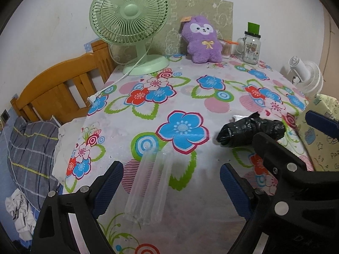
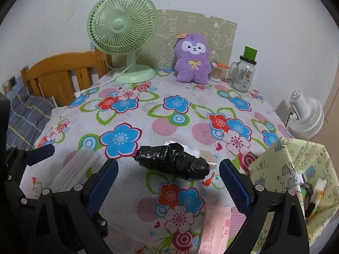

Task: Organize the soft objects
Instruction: 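Move left gripper to the clear plastic tube while right gripper reaches the black bundle, then grasp the clear tube with left gripper while right gripper grasps the black taped bundle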

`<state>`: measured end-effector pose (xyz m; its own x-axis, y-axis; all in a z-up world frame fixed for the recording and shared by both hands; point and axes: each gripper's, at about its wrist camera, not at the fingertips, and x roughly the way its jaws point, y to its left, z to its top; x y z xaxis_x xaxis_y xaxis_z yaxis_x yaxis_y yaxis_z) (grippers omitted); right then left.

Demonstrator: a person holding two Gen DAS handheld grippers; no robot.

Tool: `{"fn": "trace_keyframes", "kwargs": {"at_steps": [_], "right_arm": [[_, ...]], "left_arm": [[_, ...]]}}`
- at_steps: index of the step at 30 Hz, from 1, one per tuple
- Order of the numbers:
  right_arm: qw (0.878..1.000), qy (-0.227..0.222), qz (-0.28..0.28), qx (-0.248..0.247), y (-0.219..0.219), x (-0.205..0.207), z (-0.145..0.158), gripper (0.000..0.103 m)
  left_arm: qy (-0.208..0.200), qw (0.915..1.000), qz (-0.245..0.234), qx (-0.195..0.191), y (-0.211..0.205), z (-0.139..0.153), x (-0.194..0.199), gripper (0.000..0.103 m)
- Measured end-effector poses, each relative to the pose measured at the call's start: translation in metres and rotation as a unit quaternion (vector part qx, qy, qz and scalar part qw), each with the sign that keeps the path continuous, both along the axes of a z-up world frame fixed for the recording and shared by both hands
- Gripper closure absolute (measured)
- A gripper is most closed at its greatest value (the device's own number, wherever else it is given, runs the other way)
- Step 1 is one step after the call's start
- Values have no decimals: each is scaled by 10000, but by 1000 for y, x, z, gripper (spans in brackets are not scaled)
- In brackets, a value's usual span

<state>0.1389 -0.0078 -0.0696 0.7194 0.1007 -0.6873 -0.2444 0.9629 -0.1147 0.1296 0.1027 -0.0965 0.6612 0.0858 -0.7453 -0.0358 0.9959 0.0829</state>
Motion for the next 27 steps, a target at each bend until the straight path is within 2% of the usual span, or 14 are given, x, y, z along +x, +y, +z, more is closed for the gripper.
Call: {"fn": "trace_keyframes", "kwargs": {"at_steps": [15, 27], "right_arm": [[9993, 254, 54, -256, 8, 35, -29, 5], [9988, 374, 59, -301, 6, 58, -46, 5]], "left_arm": [[376, 9993, 66, -38, 11, -26, 22, 17], [521, 9986, 5, -115, 11, -37, 32, 29]]}}
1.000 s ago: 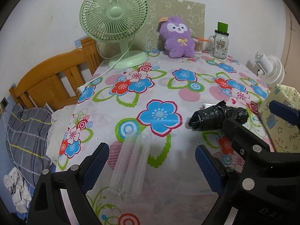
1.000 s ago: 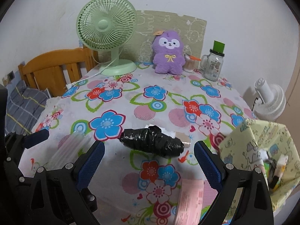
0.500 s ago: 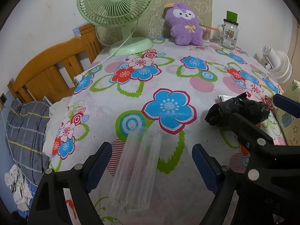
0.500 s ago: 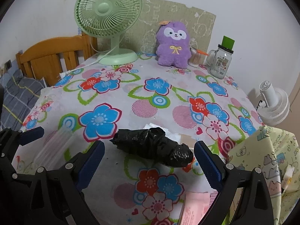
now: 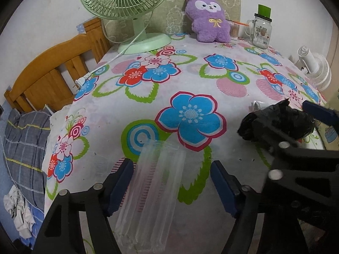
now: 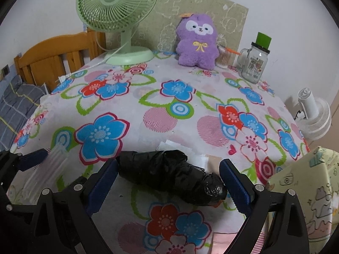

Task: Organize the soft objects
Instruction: 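Grasp the clear tube with left gripper while right gripper grasps the black taped bundle, then carry the clear tube with left gripper while right gripper carries black bundle toward box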

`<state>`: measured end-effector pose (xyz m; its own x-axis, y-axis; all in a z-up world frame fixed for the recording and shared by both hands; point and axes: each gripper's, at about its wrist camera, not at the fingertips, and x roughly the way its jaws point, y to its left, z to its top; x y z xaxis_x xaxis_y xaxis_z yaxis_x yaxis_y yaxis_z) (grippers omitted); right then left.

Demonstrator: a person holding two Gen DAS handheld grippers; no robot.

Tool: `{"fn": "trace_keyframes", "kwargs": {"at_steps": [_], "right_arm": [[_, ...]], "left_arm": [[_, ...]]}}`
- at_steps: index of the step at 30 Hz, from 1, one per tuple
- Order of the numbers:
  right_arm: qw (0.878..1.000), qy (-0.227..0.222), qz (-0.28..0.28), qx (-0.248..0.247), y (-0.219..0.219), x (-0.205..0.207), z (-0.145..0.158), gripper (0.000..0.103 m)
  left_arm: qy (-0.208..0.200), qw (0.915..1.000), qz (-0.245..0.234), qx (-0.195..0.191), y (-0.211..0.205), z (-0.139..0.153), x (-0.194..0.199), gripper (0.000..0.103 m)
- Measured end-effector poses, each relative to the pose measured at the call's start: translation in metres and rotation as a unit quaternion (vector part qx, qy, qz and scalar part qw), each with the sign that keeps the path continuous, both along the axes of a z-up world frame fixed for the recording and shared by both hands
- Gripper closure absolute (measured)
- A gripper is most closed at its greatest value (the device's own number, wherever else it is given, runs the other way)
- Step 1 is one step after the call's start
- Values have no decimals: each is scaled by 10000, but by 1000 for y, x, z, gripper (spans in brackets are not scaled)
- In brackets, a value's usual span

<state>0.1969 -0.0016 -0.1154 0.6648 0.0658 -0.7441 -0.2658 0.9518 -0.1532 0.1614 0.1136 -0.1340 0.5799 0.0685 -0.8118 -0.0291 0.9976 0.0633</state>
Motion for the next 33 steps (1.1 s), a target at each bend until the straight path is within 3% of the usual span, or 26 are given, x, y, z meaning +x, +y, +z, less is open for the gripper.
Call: {"fn": "trace_keyframes", "kwargs": {"at_steps": [6, 13, 16, 17, 33], "right_arm": [[10000, -5, 58, -65, 4, 3, -6, 6], [9997, 192, 127, -68, 4, 2, -10, 38], [9995, 215, 202, -75, 4, -2, -9, 50], [9995, 220, 208, -81, 3, -3, -9, 69], [9990, 268, 349, 16, -10, -28, -2, 74]], "left_arm": [[42, 9993, -109, -342, -1, 1, 0, 55], [-42, 9994, -307, -177, -16, 2, -5, 82], [-79, 9995, -311, -61, -21, 2, -7, 85], [-81, 9995, -307, -62, -21, 2, -7, 88], [-166, 9994, -283, -107, -33, 10, -28, 89]]}}
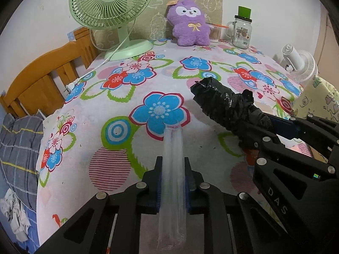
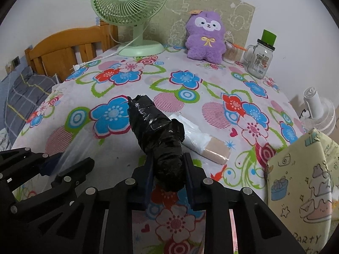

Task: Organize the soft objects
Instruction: 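Carry the clear tube with left gripper while right gripper carries black bundle toward box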

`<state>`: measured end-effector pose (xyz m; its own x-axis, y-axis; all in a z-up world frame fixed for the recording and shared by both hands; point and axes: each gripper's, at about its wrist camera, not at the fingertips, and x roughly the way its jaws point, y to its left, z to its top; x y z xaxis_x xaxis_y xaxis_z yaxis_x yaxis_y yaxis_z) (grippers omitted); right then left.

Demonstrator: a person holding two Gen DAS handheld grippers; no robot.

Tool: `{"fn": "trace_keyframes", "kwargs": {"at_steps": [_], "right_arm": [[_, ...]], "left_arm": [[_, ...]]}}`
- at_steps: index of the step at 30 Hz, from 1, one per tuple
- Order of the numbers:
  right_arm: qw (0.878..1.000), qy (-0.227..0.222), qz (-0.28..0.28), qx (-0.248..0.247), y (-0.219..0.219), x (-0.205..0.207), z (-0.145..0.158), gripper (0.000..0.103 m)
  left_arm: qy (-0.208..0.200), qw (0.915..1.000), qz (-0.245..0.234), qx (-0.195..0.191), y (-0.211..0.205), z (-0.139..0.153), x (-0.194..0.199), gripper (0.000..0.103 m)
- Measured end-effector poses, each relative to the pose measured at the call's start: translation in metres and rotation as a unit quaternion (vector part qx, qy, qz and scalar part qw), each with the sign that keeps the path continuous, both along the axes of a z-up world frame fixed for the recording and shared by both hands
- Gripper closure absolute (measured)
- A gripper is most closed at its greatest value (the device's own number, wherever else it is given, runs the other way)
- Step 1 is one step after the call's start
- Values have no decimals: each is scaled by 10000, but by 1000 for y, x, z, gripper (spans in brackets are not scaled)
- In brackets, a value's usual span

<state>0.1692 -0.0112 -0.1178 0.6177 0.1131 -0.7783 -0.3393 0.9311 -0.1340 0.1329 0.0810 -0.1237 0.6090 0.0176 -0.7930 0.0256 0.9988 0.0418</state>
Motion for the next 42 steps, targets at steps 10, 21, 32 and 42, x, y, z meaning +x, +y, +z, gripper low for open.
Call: {"fn": "trace_keyframes", "kwargs": {"at_steps": [10, 21, 32, 42], "right_arm": [[9999, -67, -37, 96, -12, -22, 12, 74], [9994, -206, -228, 183, -32, -46, 30, 74], [9985, -352, -360, 229, -52, -69, 45, 74], [9973, -488, -453, 312, -67, -87, 61, 74]], "left_arm": [[-122, 9999, -39, 10, -11, 10, -18, 89], [-313, 9994, -171, 18, -30, 24, -35, 89], [-494, 9983, -312, 84, -48, 37, -53, 89], [-692, 9967, -407, 144, -63, 53, -69, 89]]}}
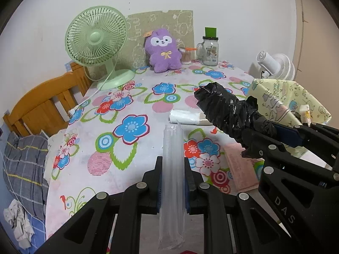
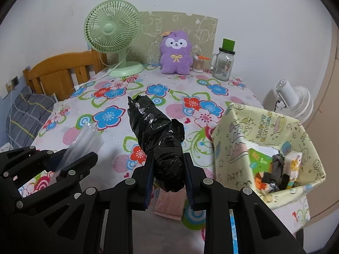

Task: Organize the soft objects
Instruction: 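Carry the clear tube with left gripper while right gripper carries black bundle toward box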

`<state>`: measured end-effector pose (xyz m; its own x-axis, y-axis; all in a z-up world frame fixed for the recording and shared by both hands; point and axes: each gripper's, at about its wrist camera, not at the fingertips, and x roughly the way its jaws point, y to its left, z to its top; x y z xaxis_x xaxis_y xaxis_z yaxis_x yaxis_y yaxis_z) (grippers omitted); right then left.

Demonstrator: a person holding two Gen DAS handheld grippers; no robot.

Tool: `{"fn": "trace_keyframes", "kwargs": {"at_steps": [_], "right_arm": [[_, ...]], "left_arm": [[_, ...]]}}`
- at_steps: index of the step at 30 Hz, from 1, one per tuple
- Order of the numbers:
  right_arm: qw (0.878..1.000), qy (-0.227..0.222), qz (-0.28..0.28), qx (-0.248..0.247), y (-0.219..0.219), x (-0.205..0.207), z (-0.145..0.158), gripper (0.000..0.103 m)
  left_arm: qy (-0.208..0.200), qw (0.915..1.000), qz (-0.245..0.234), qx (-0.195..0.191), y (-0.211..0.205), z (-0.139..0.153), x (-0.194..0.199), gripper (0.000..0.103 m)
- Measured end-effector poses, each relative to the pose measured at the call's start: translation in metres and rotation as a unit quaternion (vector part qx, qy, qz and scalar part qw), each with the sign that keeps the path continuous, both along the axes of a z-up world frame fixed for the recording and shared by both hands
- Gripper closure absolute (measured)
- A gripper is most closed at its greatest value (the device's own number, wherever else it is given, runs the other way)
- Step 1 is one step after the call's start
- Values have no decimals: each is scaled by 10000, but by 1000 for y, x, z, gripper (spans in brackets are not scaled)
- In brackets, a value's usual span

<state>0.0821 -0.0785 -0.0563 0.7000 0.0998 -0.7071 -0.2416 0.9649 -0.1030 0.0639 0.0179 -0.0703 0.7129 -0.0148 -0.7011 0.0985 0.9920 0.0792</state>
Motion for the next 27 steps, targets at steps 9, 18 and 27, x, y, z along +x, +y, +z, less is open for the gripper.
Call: {"fn": "trace_keyframes", "kwargs": {"at_steps": [9, 18, 27], "right_arm": [[9998, -166, -60, 69, -16, -12, 20, 74], [9994, -295, -72, 162, -28, -20, 39, 74], [9988, -414, -102, 223, -41, -24, 57, 74]], "left_arm": [[-193, 9998, -63, 34, -13, 19, -8, 89], [-351, 9993, -100, 69, -24, 35, -16, 89], [-496, 9985, -185, 103, -37, 51, -18, 89]]}}
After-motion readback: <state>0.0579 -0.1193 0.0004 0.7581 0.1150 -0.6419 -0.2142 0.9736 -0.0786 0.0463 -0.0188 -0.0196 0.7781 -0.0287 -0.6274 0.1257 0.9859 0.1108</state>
